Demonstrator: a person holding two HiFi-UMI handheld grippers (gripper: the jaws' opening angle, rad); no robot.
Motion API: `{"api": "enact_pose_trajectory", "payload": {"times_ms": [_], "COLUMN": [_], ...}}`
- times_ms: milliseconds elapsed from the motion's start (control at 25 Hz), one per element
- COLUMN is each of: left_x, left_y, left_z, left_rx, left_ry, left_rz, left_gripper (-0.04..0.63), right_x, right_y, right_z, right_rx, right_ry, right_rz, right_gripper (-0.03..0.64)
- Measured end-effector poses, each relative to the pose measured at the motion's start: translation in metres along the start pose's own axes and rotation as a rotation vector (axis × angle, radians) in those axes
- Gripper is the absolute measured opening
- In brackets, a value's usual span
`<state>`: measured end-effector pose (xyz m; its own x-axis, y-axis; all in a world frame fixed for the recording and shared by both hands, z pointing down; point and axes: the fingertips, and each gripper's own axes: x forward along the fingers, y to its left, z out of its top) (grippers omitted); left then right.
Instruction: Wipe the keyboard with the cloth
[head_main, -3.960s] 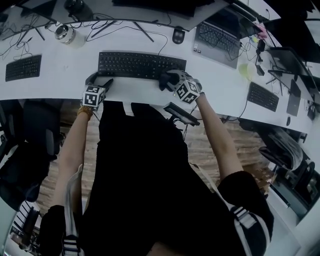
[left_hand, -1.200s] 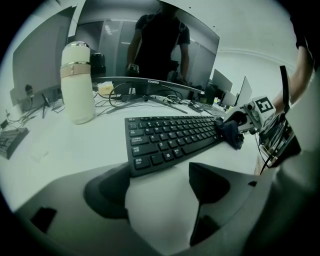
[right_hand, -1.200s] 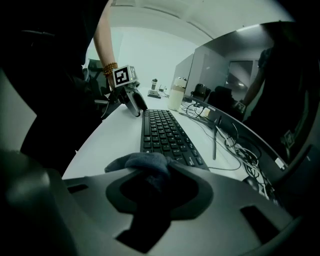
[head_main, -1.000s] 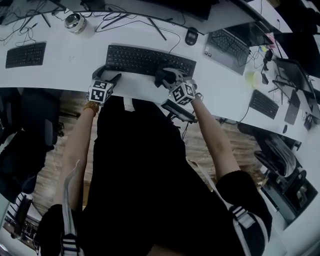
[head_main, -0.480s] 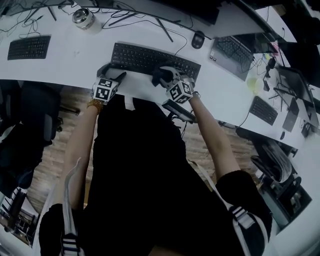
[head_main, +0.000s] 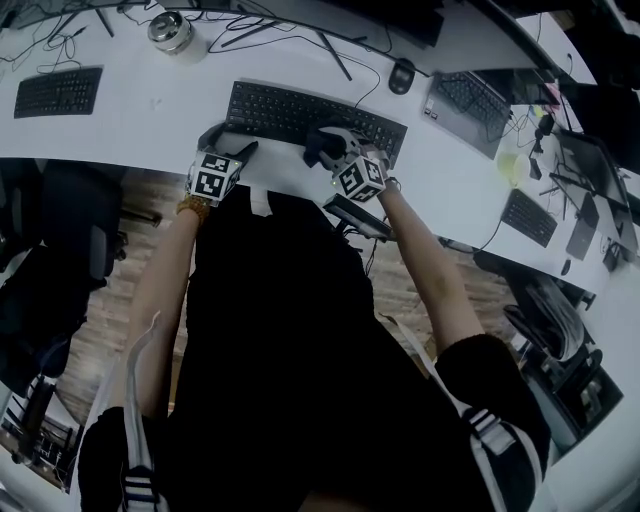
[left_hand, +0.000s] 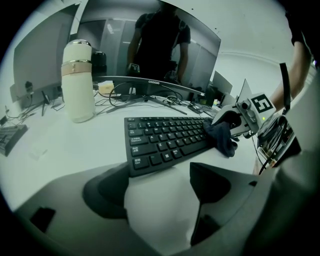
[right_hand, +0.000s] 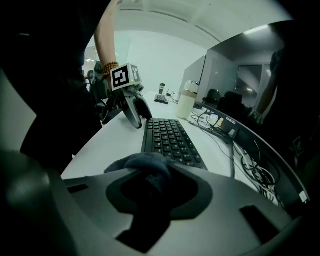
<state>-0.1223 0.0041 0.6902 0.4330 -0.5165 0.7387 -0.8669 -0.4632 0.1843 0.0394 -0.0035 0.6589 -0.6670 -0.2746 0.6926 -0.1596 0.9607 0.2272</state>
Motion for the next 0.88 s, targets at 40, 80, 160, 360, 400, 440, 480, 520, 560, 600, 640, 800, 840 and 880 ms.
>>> {"api": "enact_pose_trajectory", "payload": {"times_ms": [40, 80, 160, 360, 400, 440, 480, 520, 560, 600, 640, 800, 840, 880], "left_x": [0.000, -0.001, 0.000, 0.000, 0.000, 0.000, 0.001, 0.001, 0.001, 0.001, 0.001, -0.001, -0.001, 0.000], "left_y": [-0.001, -0.001, 0.000, -0.002, -0.002, -0.002, -0.001, -0.001, -0.001, -0.002, -0.003, -0.003, -0.003, -0.004], "left_z": [0.001, 0.001, 0.002, 0.001, 0.000, -0.002, -0.002, -0.002, -0.001, -0.001, 0.000, 0.001, 0.002, 0.003], "left_rx": [-0.003, -0.005, -0.008, -0.007, 0.001, 0.009, 0.012, 0.011, 0.006, 0.001, -0.002, -0.014, -0.016, -0.016], "left_ry": [-0.001, -0.002, -0.010, -0.001, 0.007, 0.012, 0.013, 0.012, 0.012, 0.011, 0.010, 0.012, 0.008, 0.003], "left_rz": [-0.006, -0.009, -0.013, -0.031, -0.030, -0.027, -0.024, -0.024, -0.026, -0.030, -0.035, -0.044, -0.048, -0.051], "left_gripper": [0.373, 0.373, 0.373, 0.373, 0.376, 0.379, 0.379, 0.380, 0.380, 0.380, 0.380, 0.380, 0.380, 0.380], "right_x": [0.001, 0.002, 0.007, 0.015, 0.016, 0.018, 0.021, 0.024, 0.026, 0.027, 0.029, 0.037, 0.038, 0.039], "right_y": [0.000, 0.000, 0.000, 0.000, 0.000, 0.000, 0.000, -0.001, -0.001, 0.000, 0.000, 0.001, 0.001, 0.001], "right_z": [0.000, 0.001, 0.007, 0.016, 0.018, 0.020, 0.022, 0.025, 0.026, 0.028, 0.030, 0.040, 0.042, 0.042], "right_rx": [0.001, 0.002, 0.003, 0.001, 0.000, 0.000, 0.001, 0.002, 0.002, 0.002, 0.000, -0.016, -0.020, -0.022], "right_ry": [-0.001, -0.002, -0.009, -0.017, -0.019, -0.021, -0.022, -0.025, -0.027, -0.029, -0.031, -0.039, -0.041, -0.042], "right_rz": [0.000, -0.001, -0.001, 0.009, 0.010, 0.011, 0.012, 0.012, 0.013, 0.015, 0.018, 0.034, 0.035, 0.034], "right_gripper": [0.095, 0.095, 0.095, 0.095, 0.095, 0.095, 0.095, 0.095, 0.095, 0.095, 0.095, 0.095, 0.095, 0.095]}}
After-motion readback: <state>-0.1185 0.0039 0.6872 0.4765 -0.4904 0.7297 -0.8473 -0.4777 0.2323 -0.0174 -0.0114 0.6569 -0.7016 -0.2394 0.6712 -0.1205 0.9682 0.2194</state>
